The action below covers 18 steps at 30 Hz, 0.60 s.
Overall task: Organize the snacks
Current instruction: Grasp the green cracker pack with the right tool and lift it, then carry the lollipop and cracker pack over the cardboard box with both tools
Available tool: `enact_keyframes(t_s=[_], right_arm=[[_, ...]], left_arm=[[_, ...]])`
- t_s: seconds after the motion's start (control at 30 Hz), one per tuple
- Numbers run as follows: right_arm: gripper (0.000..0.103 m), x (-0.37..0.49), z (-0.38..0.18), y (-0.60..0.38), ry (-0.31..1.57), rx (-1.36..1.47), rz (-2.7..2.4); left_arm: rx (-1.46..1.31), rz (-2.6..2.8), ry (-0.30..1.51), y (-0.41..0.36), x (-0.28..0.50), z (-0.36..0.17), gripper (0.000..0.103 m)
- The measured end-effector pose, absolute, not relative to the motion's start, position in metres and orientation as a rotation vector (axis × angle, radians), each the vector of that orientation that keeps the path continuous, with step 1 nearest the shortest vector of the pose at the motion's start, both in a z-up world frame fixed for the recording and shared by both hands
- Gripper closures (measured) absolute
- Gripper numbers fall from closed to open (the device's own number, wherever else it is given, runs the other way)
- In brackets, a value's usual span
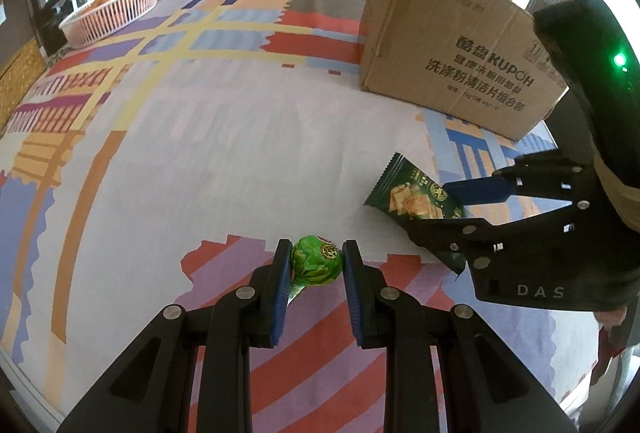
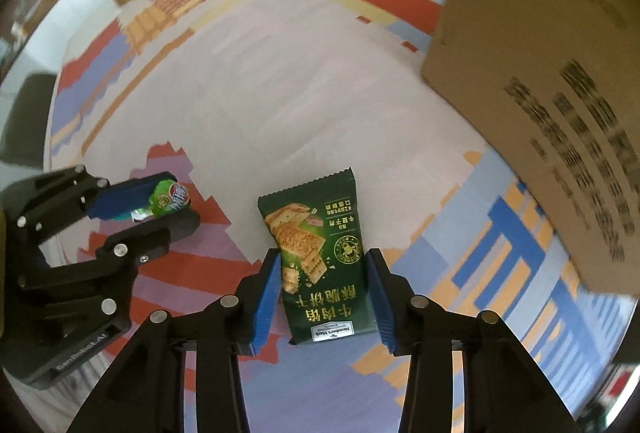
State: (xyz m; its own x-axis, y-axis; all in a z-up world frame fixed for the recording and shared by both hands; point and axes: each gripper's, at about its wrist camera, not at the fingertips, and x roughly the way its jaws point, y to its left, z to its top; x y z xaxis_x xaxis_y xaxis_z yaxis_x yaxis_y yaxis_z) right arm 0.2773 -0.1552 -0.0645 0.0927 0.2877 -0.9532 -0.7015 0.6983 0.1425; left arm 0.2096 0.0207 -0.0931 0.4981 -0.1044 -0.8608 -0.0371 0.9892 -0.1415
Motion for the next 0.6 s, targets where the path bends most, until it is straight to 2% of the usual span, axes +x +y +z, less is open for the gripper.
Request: enact_keyframes(t_s=[0.6], right_arm=[[0.060, 0.256, -0.003, -0.228, 1.052, -0.054, 0.498]], left_arm=[[-0.067, -0.138, 0.917, -0.007, 0.219, -0.039, 0.077]])
